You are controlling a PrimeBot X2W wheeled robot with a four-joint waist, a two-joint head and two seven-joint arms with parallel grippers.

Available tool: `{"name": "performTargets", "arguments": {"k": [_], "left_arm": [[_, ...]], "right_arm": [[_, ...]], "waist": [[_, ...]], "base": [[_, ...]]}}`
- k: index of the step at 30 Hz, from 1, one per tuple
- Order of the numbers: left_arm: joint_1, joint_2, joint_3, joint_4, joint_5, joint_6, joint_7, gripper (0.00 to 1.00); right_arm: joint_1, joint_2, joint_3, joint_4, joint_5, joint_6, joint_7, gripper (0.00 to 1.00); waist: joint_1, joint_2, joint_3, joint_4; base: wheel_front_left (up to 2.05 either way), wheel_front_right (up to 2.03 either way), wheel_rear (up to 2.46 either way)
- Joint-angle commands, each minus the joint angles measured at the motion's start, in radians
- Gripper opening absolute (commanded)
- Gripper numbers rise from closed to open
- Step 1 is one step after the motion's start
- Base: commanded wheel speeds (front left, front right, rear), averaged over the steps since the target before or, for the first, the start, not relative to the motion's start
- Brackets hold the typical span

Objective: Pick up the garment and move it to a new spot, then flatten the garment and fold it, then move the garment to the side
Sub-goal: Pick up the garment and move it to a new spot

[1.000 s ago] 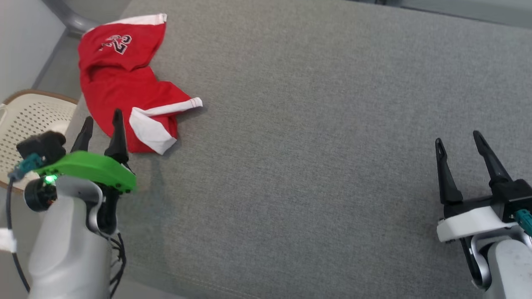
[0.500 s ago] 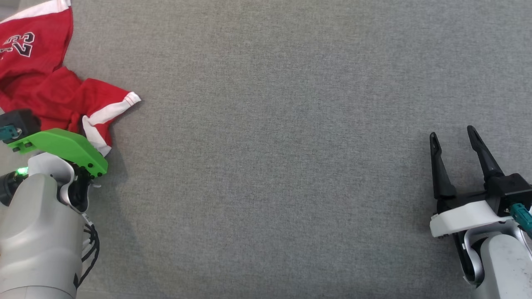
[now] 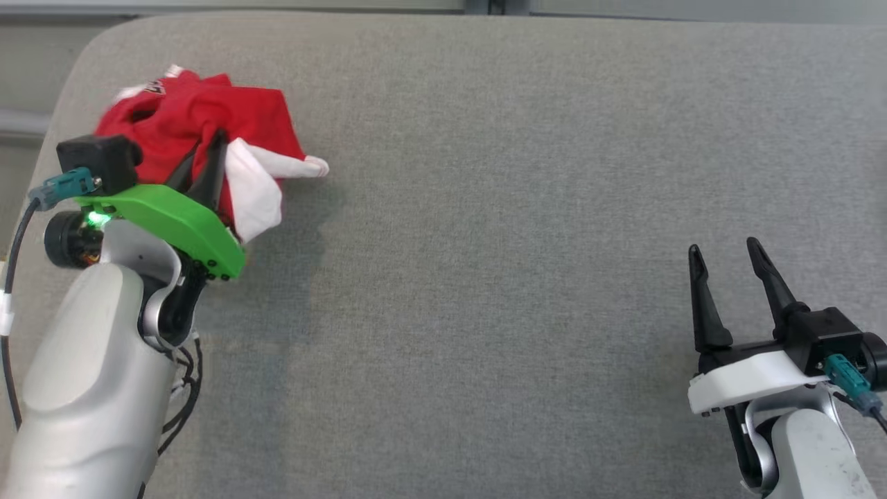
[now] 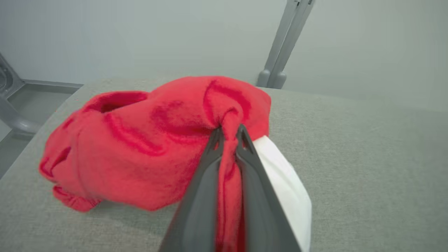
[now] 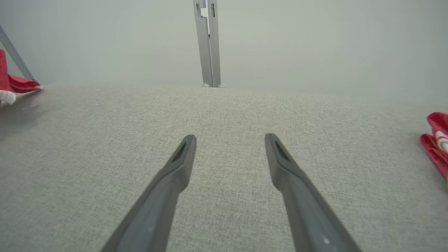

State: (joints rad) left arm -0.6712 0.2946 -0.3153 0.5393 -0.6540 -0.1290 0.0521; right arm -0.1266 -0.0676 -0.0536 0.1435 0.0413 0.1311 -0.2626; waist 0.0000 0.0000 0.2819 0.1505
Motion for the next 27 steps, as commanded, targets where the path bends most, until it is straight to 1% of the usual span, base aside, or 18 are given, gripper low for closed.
{"name": "performTargets", "arguments": {"k": [1, 4, 9, 12, 15, 18, 20, 21, 22, 24, 25, 26, 27], "left_arm": [[0.030, 0.004, -0.016, -0.080, -0.011, -0.003, 0.026, 0.00], [0.085, 0.012, -0.042, -0.275, -0.028, 0.009, 0.103, 0.00], [0.187, 0.006, -0.102, -0.612, -0.072, 0.054, 0.248, 0.00], [0.234, 0.020, -0.138, -0.755, -0.081, 0.085, 0.328, 0.00], [0.262, 0.031, -0.176, -0.842, -0.093, 0.100, 0.398, 0.00], [0.277, 0.036, -0.181, -0.863, -0.126, 0.116, 0.442, 0.00], [0.277, 0.041, -0.169, -0.824, -0.146, 0.129, 0.467, 0.00], [0.262, 0.056, -0.163, -0.787, -0.136, 0.132, 0.477, 0.00], [0.245, 0.058, -0.159, -0.750, -0.129, 0.137, 0.478, 0.00], [0.219, 0.033, -0.162, -0.652, -0.139, 0.131, 0.477, 0.00], [0.198, 0.010, -0.160, -0.592, -0.145, 0.123, 0.458, 0.00], [0.184, 0.001, -0.165, -0.538, -0.142, 0.111, 0.447, 0.00], [0.170, -0.017, -0.171, -0.471, -0.148, 0.089, 0.427, 0.00]], "right_arm": [[0.021, 0.004, -0.009, -0.001, 0.003, -0.001, -0.002, 1.00], [0.032, 0.008, -0.025, -0.001, 0.005, -0.001, -0.002, 1.00], [0.047, 0.013, -0.043, -0.001, 0.016, -0.001, -0.002, 1.00], [0.050, 0.016, -0.040, -0.003, 0.024, -0.001, -0.002, 1.00], [0.054, 0.016, -0.039, -0.002, 0.048, -0.001, -0.002, 1.00], [0.051, 0.017, -0.035, 0.000, 0.065, -0.001, -0.002, 1.00], [0.050, 0.017, -0.038, -0.001, 0.076, -0.001, -0.002, 1.00], [0.048, 0.017, -0.038, 0.000, 0.079, -0.001, -0.002, 1.00], [0.045, 0.017, -0.035, 0.002, 0.081, -0.001, -0.002, 1.00], [0.034, 0.017, -0.028, 0.004, 0.084, -0.001, -0.002, 1.00], [0.027, 0.017, -0.024, 0.005, 0.086, -0.001, -0.002, 1.00], [0.024, 0.017, -0.021, 0.008, 0.088, -0.001, -0.002, 1.00], [0.019, 0.017, -0.015, 0.010, 0.090, -0.001, -0.002, 1.00]], "waist": [[0.0000, 0.0000, -0.087, -0.088], [0.0000, 0.0000, -0.106, -0.141], [0.0000, 0.0000, -0.109, -0.237], [0.0000, 0.0000, -0.098, -0.290], [0.0000, 0.0000, -0.077, -0.333], [0.0000, 0.0000, -0.054, -0.366], [0.0000, 0.0000, -0.036, -0.380], [0.0000, 0.0000, -0.025, -0.386], [0.0000, 0.0000, -0.017, -0.391], [0.0000, 0.0000, 0.000, -0.398], [0.0000, 0.0000, 0.006, -0.401], [0.0000, 0.0000, 0.010, -0.404], [0.0000, 0.0000, 0.014, -0.408]], "base": [[0.00, 0.00, 0.00], [0.00, 0.00, 0.00], [0.00, 0.00, 0.00], [0.00, 0.00, 0.00], [0.00, 0.00, 0.00], [0.00, 0.00, 0.00], [0.00, 0.00, 0.00], [0.00, 0.00, 0.00], [0.00, 0.00, 0.00], [0.00, 0.00, 0.00], [0.00, 0.00, 0.00], [0.00, 0.00, 0.00], [0.00, 0.00, 0.00]]}}
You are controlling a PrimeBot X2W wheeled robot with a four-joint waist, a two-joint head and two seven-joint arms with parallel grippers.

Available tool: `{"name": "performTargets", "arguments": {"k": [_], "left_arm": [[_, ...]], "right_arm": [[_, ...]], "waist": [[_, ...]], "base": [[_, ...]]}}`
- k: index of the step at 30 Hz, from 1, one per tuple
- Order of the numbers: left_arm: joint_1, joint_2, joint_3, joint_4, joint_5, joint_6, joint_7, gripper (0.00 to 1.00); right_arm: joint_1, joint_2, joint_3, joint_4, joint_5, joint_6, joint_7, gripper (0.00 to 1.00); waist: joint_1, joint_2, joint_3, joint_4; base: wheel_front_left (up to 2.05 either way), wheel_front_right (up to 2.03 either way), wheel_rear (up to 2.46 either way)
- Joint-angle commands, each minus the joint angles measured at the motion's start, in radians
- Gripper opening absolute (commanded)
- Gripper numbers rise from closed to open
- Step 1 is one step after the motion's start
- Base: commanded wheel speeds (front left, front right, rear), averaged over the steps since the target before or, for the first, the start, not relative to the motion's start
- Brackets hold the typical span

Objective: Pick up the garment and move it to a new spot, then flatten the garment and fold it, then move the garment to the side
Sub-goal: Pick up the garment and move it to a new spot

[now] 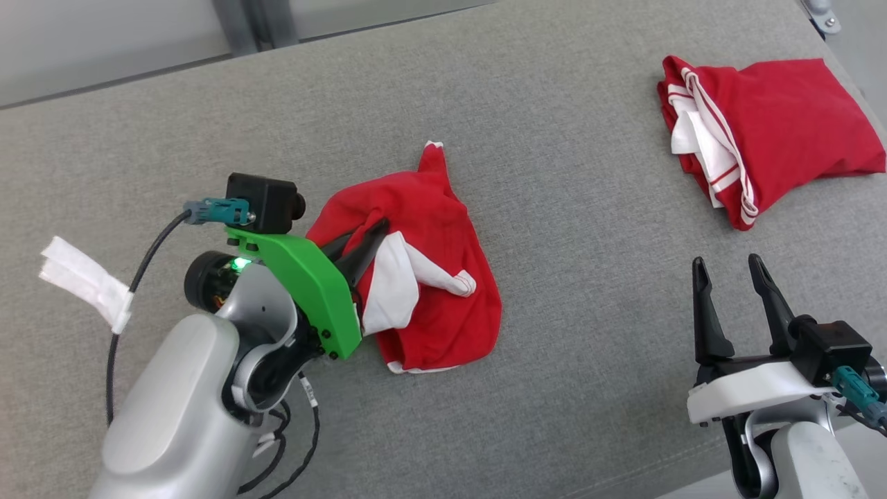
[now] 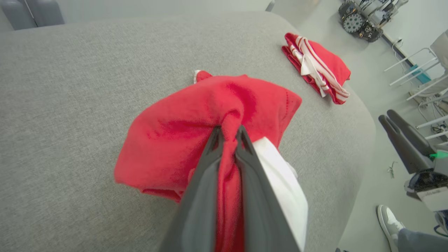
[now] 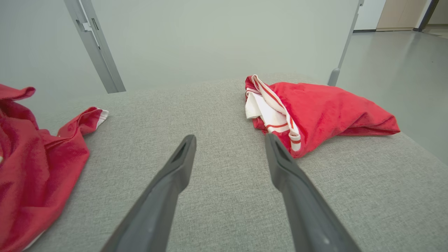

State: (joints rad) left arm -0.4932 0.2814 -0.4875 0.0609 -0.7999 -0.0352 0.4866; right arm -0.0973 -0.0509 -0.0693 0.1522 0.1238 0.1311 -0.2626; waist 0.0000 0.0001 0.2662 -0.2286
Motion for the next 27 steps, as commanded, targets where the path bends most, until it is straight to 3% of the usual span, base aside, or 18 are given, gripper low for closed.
{"name": "performTargets", "arguments": {"k": [1, 4, 5, 6, 7, 12, 18, 23, 27], "left_arm": [[-0.016, -0.022, 0.007, 0.065, -0.010, -0.009, -0.029, 0.00], [-0.058, -0.059, -0.011, 0.255, 0.026, -0.038, -0.111, 0.02], [-0.067, -0.067, -0.017, 0.302, 0.045, -0.041, -0.141, 0.23], [-0.075, -0.082, -0.023, 0.355, 0.054, -0.045, -0.179, 0.51], [-0.078, -0.100, -0.031, 0.399, 0.063, -0.052, -0.213, 1.00], [-0.081, -0.128, -0.029, 0.483, 0.106, -0.067, -0.406, 1.00], [0.040, -0.122, 0.013, 0.416, 0.155, -0.036, -0.690, 1.00], [0.218, -0.097, 0.076, 0.303, 0.201, 0.025, -0.750, 1.00], [0.386, -0.105, 0.201, 0.156, 0.292, 0.073, -0.751, 1.00]], "right_arm": [[-0.015, 0.000, 0.006, 0.003, 0.010, -0.001, -0.002, 1.00], [-0.028, 0.000, 0.023, 0.012, 0.018, -0.001, -0.002, 1.00], [-0.031, 0.000, 0.029, 0.015, 0.018, -0.001, -0.002, 1.00], [-0.032, 0.000, 0.034, 0.018, 0.018, -0.001, -0.002, 1.00], [-0.032, 0.000, 0.035, 0.021, 0.019, -0.001, -0.002, 1.00], [-0.006, 0.000, 0.018, 0.030, 0.013, -0.001, -0.002, 1.00], [0.039, 0.000, -0.025, 0.007, -0.020, -0.001, -0.003, 1.00], [0.084, -0.001, -0.065, -0.021, -0.064, -0.001, -0.002, 1.00], [0.108, 0.000, -0.086, -0.047, -0.086, -0.001, -0.003, 1.00]], "waist": [[0.0000, -0.0001, 0.032, -0.032], [0.0000, -0.0001, 0.036, -0.040], [0.0000, -0.0001, 0.036, -0.041], [0.0000, -0.0001, 0.035, -0.042], [0.0000, -0.0001, 0.032, -0.041], [0.0000, -0.0001, -0.002, -0.016], [0.0000, -0.0001, -0.077, 0.050], [0.0000, -0.0001, -0.148, 0.116], [0.0000, -0.0001, -0.183, 0.155]], "base": [[0.00, 0.00, 0.00], [0.00, 0.00, 0.00], [0.00, 0.00, 0.00], [0.00, 0.00, 0.00], [0.00, 0.00, 0.00], [0.00, 0.00, 0.00], [0.00, 0.00, 0.00], [0.00, 0.00, 0.00], [0.00, 0.00, 0.00]]}}
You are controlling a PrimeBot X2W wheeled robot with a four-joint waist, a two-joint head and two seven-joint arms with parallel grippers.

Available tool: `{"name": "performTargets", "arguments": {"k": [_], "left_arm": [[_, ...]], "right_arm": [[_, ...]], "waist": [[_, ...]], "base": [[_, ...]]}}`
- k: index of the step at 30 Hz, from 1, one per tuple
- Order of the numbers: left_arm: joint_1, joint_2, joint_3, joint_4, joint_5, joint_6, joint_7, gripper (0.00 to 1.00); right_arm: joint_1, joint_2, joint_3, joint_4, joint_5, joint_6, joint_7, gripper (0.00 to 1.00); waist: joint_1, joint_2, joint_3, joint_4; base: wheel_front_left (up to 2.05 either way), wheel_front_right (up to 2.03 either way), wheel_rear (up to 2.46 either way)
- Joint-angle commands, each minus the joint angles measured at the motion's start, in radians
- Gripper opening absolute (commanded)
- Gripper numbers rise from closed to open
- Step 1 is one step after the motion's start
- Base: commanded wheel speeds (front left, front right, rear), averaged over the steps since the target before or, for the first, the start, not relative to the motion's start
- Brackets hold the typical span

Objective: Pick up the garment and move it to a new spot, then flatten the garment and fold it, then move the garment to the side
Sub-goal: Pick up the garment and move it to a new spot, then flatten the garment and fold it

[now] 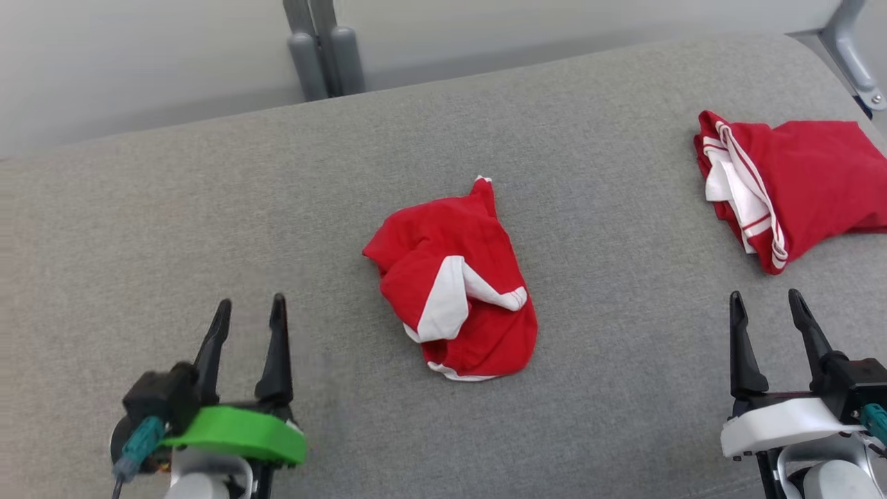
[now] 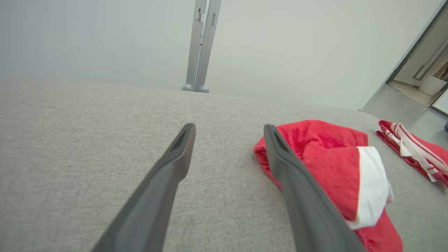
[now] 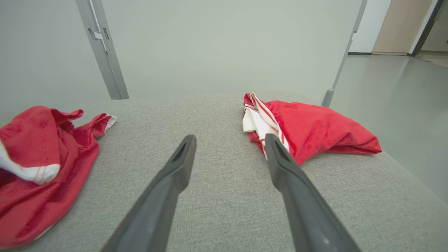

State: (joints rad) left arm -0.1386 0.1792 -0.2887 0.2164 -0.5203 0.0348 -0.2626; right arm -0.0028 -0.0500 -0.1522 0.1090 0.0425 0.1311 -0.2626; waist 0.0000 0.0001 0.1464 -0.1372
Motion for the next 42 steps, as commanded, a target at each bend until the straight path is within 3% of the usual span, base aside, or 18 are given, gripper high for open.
{"name": "performTargets", "arguments": {"k": [1, 5, 16, 24, 42], "left_arm": [[0.071, -0.010, 0.033, -0.028, 0.029, 0.007, -0.002, 1.00], [0.213, -0.053, 0.157, -0.113, 0.099, -0.002, -0.002, 1.00], [0.369, -0.125, 0.362, -0.174, 0.234, -0.123, -0.002, 1.00], [0.338, -0.128, 0.355, -0.144, 0.238, -0.157, -0.002, 1.00], [0.310, -0.128, 0.348, -0.116, 0.233, -0.166, -0.002, 1.00]], "right_arm": [[0.019, -0.002, -0.008, -0.009, -0.006, -0.001, -0.002, 1.00], [0.049, -0.002, -0.012, -0.019, -0.008, -0.001, -0.002, 1.00], [0.094, -0.001, 0.003, 0.007, -0.022, -0.001, -0.002, 1.00], [0.095, -0.002, 0.021, 0.018, -0.003, -0.001, -0.002, 1.00], [0.099, -0.002, 0.064, 0.026, -0.001, -0.001, -0.002, 1.00]], "waist": [[0.0000, -0.0001, -0.070, 0.072], [0.0000, -0.0001, -0.103, 0.111], [0.0000, -0.0001, -0.152, 0.181], [0.0000, -0.0001, -0.162, 0.177], [0.0000, -0.0001, -0.166, 0.121]], "base": [[0.00, 0.00, 0.00], [0.00, 0.00, 0.00], [0.00, 0.00, 0.00], [0.00, 0.00, 0.00], [0.00, 0.00, 0.00]]}}
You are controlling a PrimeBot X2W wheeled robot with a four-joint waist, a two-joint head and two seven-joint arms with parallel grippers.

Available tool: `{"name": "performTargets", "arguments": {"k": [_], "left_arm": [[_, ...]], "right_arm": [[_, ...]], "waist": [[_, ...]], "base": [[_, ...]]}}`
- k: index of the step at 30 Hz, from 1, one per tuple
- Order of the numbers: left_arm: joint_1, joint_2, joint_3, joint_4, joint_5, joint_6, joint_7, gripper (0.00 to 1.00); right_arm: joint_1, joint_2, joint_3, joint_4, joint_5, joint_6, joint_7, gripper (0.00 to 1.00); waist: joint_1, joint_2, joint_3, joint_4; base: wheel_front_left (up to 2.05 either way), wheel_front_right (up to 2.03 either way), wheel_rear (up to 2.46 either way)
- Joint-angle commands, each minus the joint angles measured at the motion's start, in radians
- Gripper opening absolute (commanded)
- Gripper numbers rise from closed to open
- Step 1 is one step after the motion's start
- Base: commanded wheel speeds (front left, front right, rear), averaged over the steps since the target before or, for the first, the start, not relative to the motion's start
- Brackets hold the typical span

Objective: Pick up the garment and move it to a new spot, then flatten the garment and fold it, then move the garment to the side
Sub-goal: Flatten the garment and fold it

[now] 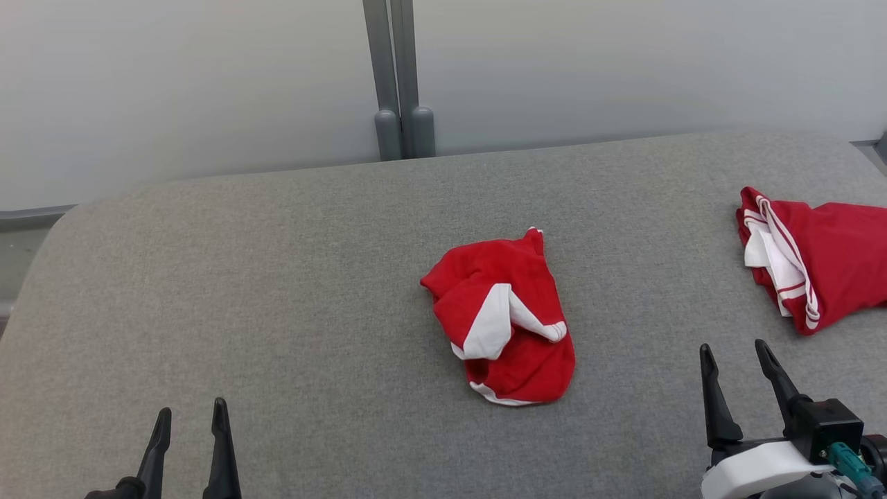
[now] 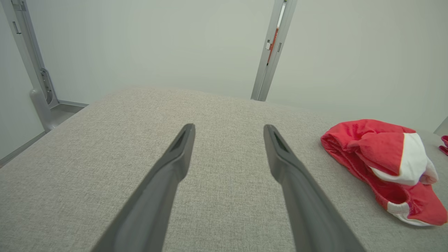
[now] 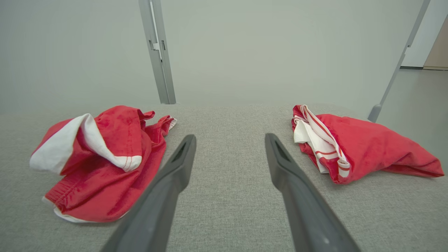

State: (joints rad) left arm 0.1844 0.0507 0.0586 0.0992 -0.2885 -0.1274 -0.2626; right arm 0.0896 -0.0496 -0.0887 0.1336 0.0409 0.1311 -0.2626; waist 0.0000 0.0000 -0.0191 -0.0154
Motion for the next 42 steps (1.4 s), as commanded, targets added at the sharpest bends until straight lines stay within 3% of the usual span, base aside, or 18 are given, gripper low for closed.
{"name": "performTargets", "arguments": {"k": [1, 25, 31, 37, 39, 42], "left_arm": [[-0.014, 0.000, 0.000, 0.002, 0.000, -0.004, -0.002, 1.00], [-0.027, 0.000, -0.024, -0.005, 0.027, -0.004, -0.002, 1.00], [-0.119, 0.001, -0.214, 0.038, 0.023, -0.004, -0.002, 1.00], [-0.294, 0.005, -0.478, 0.215, 0.019, -0.003, -0.001, 1.00], [-0.344, 0.005, -0.531, 0.284, 0.007, -0.002, -0.001, 1.00], [-0.403, 0.004, -0.537, 0.383, -0.006, -0.001, -0.001, 1.00]], "right_arm": [[0.005, -0.002, 0.000, 0.002, 0.001, -0.001, -0.002, 1.00], [-0.013, -0.002, 0.000, 0.004, 0.009, -0.001, -0.002, 1.00], [-0.056, -0.002, 0.023, 0.005, 0.011, -0.001, -0.003, 1.00], [-0.127, -0.002, 0.057, 0.002, 0.020, -0.001, -0.003, 1.00], [-0.139, -0.003, 0.056, 0.004, 0.023, -0.001, -0.002, 1.00], [-0.150, -0.002, 0.051, 0.007, 0.027, -0.001, -0.002, 1.00]], "waist": [[0.0000, 0.0000, -0.001, -0.002], [0.0000, 0.0000, 0.015, -0.013], [0.0000, 0.0000, 0.060, -0.044], [0.0000, 0.0000, 0.145, -0.108], [0.0000, 0.0000, 0.162, -0.131], [0.0000, 0.0000, 0.180, -0.165]], "base": [[0.00, 0.00, 0.00], [0.00, 0.00, 0.00], [0.00, 0.00, 0.00], [0.00, 0.00, 0.00], [0.00, 0.00, 0.00], [0.00, 0.00, 0.00]]}}
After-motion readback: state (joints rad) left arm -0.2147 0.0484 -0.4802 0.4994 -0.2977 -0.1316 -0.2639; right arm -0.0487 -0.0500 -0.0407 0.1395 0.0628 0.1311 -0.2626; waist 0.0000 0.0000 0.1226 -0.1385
